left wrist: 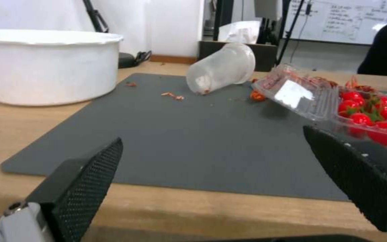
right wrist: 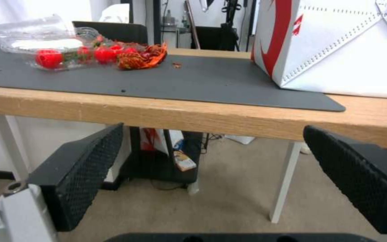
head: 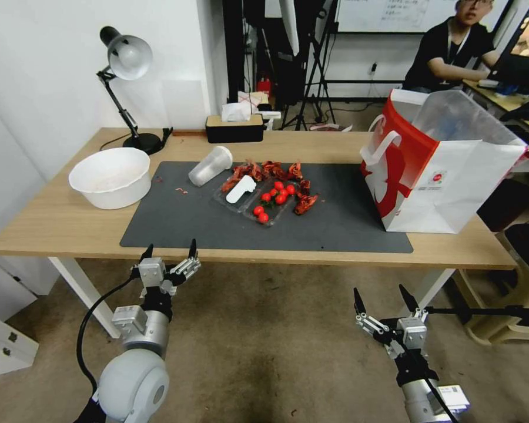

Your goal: Pick up the trash from the table and place it into the takeout bag.

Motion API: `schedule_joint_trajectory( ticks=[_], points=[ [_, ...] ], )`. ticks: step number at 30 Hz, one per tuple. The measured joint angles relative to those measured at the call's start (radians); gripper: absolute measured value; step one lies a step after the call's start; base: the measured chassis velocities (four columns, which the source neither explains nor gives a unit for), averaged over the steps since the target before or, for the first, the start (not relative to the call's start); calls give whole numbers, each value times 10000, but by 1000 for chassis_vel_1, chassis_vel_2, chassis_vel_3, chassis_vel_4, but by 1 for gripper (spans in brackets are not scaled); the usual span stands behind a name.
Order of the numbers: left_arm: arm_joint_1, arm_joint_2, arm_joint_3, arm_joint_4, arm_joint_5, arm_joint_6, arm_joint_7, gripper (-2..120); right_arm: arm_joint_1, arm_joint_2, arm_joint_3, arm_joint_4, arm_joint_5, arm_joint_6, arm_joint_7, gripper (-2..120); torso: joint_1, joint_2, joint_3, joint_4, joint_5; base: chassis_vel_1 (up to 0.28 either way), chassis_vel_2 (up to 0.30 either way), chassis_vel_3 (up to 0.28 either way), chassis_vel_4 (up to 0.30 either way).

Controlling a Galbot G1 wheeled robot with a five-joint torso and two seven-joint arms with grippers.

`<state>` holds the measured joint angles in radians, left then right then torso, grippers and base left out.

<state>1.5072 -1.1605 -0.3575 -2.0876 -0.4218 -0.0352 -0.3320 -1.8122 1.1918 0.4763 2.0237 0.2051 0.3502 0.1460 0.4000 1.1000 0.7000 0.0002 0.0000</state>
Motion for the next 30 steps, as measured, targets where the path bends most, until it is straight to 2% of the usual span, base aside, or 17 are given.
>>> schedule_joint_trajectory(
  ticks=[5,9,15,19,20,22,24,26,30],
  points=[
    [-709,197,-26,309,-186,37,167,100,-21,3,1,-4,-4,37,-22,100,0,-1,0,-1,-1,0,0,0,0],
    [-1754,600,-8,721,-652,88,751,100,-34,-3,8,-4,-5,59,-35,100,0,-1,1,-2,-1,0,0,0,0],
    [-3131,1294,474,1651,-1302,-65,1392,100,-2,-12,17,-16,-6,61,-39,100,1,-2,2,-3,-2,0,0,0,0],
    [-4463,1772,1060,2617,-1806,-87,2285,100,52,38,6,-91,-9,61,-78,100,0,-2,2,0,1,0,0,0,0],
    [-4463,1772,1060,2617,-1806,-87,2285,100,52,38,6,-91,-9,61,-78,100,0,-2,2,0,1,0,0,0,0],
    [-5731,1984,1492,3632,-2139,-183,3557,100,75,53,-2,-145,-11,56,-96,100,1,-2,3,-2,-3,0,0,0,0],
    [-5897,2006,1538,3757,-2156,-185,3689,100,76,54,-1,-151,-11,55,-97,100,1,-2,3,-4,-2,0,0,0,0],
    [-6726,2112,1824,4352,-2267,-109,4173,100,79,66,12,-179,-12,53,-99,100,0,-1,2,-3,3,0,0,0,0],
    [-7708,2195,2352,5105,-2560,155,4571,100,71,105,32,-250,-12,62,-99,100,1,-2,1,-1,1,0,0,0,0]
  ],
)
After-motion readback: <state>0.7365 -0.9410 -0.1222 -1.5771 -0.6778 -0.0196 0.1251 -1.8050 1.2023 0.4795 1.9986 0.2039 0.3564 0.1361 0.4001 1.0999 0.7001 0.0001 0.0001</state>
